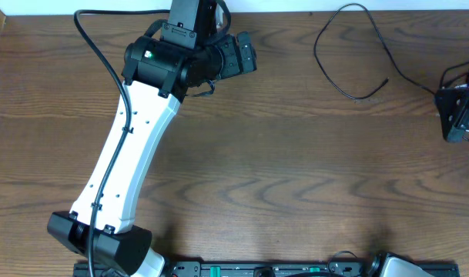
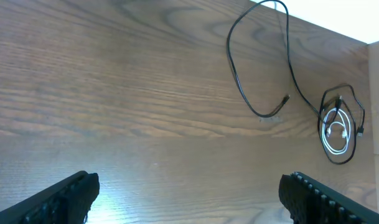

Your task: Untangle cables

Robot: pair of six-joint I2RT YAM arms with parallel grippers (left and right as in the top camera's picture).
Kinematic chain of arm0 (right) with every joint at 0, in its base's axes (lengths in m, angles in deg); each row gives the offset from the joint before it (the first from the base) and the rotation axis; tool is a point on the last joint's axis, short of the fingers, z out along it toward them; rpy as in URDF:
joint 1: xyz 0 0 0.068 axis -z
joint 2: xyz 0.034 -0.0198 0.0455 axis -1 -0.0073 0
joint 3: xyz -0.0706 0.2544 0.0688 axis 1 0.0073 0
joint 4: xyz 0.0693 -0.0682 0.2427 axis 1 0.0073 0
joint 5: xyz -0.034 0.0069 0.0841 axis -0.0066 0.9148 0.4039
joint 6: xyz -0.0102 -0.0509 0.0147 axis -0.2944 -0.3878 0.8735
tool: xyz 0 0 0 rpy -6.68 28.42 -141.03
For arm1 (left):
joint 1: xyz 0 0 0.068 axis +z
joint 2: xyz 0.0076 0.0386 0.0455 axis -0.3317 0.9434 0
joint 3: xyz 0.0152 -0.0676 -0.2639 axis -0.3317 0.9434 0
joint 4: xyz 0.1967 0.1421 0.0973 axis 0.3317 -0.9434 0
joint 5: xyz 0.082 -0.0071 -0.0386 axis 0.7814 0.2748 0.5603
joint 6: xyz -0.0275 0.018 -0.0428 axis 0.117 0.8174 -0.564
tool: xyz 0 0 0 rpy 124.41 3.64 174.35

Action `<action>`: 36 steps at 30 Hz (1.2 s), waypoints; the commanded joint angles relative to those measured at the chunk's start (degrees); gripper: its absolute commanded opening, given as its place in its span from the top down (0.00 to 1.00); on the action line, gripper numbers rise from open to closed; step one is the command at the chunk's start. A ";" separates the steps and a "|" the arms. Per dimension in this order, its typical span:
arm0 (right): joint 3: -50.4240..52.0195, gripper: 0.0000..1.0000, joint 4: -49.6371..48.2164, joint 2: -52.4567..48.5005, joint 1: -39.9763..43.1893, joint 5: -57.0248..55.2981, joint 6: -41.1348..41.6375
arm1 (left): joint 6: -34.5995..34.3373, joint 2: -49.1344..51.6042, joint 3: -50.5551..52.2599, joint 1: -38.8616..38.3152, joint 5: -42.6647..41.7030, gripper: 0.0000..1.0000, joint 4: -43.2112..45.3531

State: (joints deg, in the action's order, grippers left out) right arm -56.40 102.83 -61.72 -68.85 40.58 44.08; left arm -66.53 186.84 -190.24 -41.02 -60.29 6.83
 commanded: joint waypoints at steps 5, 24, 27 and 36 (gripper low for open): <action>-0.04 0.01 0.22 3.23 -0.74 7.19 -10.73 | 0.76 -0.09 0.46 -0.02 0.39 0.02 -0.04; 66.14 0.01 -53.40 41.57 -21.07 -15.50 -7.41 | 0.74 -0.09 0.46 -0.02 0.39 0.03 -0.04; 79.41 0.01 -65.94 47.63 -23.23 -17.38 -7.41 | 0.76 -0.09 0.46 -0.02 0.39 0.02 -0.04; 112.08 0.01 -95.30 63.82 -24.63 -17.14 -5.31 | 0.76 -0.09 0.46 -0.02 0.39 0.02 -0.04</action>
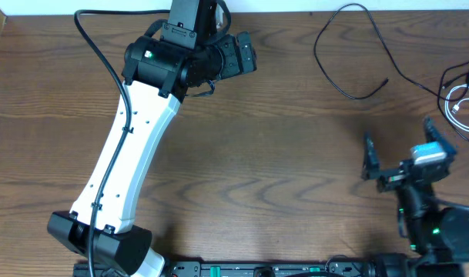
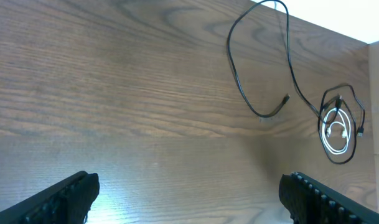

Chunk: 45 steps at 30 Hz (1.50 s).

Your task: Untangle cables

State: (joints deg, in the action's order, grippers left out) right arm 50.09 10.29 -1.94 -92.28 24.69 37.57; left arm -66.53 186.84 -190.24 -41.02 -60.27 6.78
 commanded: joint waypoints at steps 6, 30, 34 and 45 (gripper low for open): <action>17.99 0.01 -8.70 12.04 -4.04 -1.51 1.18 | 0.76 -0.09 0.46 -0.02 0.37 0.02 0.00; 25.14 0.01 -0.68 16.31 -4.26 -1.27 2.25 | 0.76 -0.09 0.46 -0.02 0.37 0.02 0.00; 25.14 0.01 -0.68 16.31 -4.26 -1.29 2.25 | 0.76 -0.09 0.46 -0.02 0.37 0.02 0.00; 25.14 0.01 -0.68 16.31 -4.26 -1.29 2.25 | 2.51 -0.09 0.46 0.48 9.79 0.02 -0.81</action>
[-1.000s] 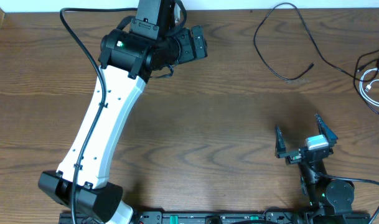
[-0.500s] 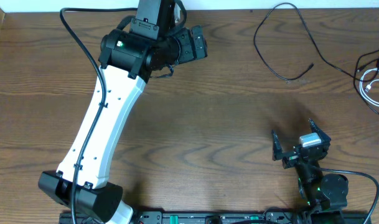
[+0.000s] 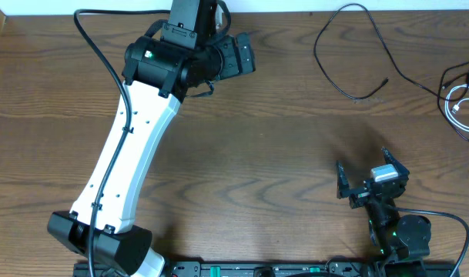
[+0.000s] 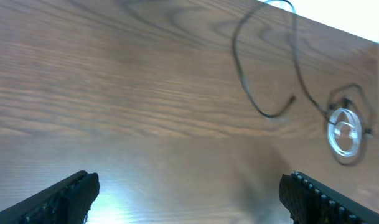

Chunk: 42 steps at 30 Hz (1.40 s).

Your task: Untangle cables

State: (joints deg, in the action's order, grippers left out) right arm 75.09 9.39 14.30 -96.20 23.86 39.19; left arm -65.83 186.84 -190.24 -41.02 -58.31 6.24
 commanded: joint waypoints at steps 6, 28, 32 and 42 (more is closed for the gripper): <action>0.13 0.01 0.22 0.07 -0.35 -0.46 0.63 | 5.49 -0.22 0.72 0.59 18.08 0.02 -1.62; 0.13 0.01 0.22 0.07 -0.35 -0.44 0.63 | 22.36 -42.66 49.57 15.04 6.05 0.02 38.82; 0.13 0.01 0.22 0.07 -0.35 -0.44 0.63 | 27.67 -53.27 64.04 16.72 3.72 0.02 48.22; 0.13 0.01 0.22 0.07 -0.35 -0.46 0.63 | 30.34 -75.73 93.20 19.39 4.37 0.02 66.05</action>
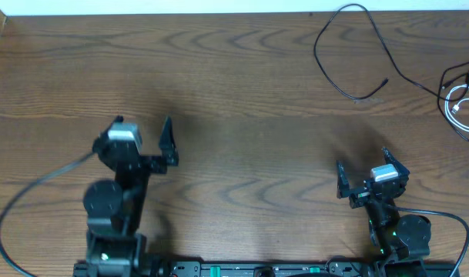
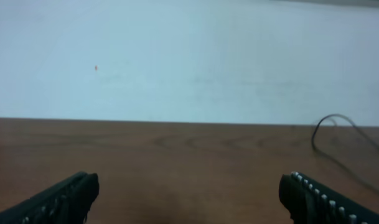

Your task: Untangle cables

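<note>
A long black cable [image 1: 348, 55] lies in an open loop at the back right of the table, its free plug end pointing right. At the right edge a white coiled cable [image 1: 460, 105] lies inside a loop of black cable [image 1: 448, 77]. My left gripper [image 1: 136, 145] is drawn back over the front left, open and holding nothing. In the left wrist view its fingers [image 2: 58, 199] stand wide apart, with a stretch of the black cable [image 2: 340, 127] far off to the right. At the front right my right gripper [image 1: 366, 174] is also open and holding nothing.
The brown wooden table [image 1: 242, 154] runs wall to wall, with a pale wall [image 2: 189, 56] behind its far edge. A black rail [image 1: 257, 269] with the arm bases runs along the front edge. The left arm's own cable [image 1: 34, 196] curves over the front left.
The left arm was stretched to the back middle of the table and now sits folded at the front left, its camera facing the far wall. The right arm and cables have not moved.
First the right gripper was at the right edge over the coiled cables, the left arm reaching to the back. Then the right gripper stood nearer the front right, then folded at the front. Now the left arm is folded back too. The cables lie as before.
</note>
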Robot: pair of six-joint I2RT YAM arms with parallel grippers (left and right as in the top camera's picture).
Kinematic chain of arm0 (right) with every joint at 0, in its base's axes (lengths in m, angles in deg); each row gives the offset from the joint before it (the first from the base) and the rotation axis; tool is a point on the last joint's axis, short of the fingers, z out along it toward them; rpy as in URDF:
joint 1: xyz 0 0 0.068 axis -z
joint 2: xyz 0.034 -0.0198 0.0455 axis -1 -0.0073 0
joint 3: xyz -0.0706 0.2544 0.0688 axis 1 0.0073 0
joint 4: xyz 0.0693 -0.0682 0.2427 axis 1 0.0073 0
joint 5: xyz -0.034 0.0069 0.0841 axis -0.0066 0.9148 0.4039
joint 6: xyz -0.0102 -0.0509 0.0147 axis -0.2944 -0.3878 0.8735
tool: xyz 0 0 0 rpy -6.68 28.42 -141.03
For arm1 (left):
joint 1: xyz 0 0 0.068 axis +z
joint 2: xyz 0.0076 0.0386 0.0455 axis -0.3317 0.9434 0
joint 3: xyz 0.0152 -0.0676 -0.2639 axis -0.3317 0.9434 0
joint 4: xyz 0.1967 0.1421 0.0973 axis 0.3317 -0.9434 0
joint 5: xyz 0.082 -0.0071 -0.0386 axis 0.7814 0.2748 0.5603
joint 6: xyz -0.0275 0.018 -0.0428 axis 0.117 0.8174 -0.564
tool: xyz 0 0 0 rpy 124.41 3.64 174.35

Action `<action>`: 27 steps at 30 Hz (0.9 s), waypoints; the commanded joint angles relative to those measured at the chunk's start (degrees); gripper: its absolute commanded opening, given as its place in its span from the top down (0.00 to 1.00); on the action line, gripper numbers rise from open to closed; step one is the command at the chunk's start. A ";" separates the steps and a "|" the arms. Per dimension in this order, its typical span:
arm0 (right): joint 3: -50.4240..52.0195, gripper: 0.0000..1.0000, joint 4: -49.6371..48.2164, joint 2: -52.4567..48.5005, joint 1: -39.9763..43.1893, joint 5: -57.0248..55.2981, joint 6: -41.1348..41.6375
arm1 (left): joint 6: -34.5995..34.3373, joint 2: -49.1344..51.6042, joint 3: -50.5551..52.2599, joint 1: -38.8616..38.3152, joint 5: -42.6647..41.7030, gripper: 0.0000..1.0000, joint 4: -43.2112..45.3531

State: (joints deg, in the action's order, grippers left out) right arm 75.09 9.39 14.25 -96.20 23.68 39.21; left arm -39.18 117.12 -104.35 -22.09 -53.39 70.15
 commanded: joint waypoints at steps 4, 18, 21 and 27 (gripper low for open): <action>0.13 0.01 0.22 0.11 -0.35 -0.26 0.61 | 6.88 -13.64 13.75 0.46 -0.50 0.02 2.32; 0.13 0.01 0.22 0.11 -0.35 -0.28 0.61 | 6.86 -27.10 24.81 0.46 5.31 0.02 -7.39; 0.13 0.01 0.22 0.11 -0.35 -0.28 0.61 | 6.86 -28.85 24.79 0.44 5.95 0.02 -9.51; 0.13 0.01 0.22 0.11 -0.35 -0.28 0.61 | 6.84 -28.79 24.79 0.39 5.90 0.02 -9.51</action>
State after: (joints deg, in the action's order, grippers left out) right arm 75.09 9.39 14.14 -96.20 23.66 39.21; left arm -33.32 88.88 -80.11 -21.99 -49.72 63.50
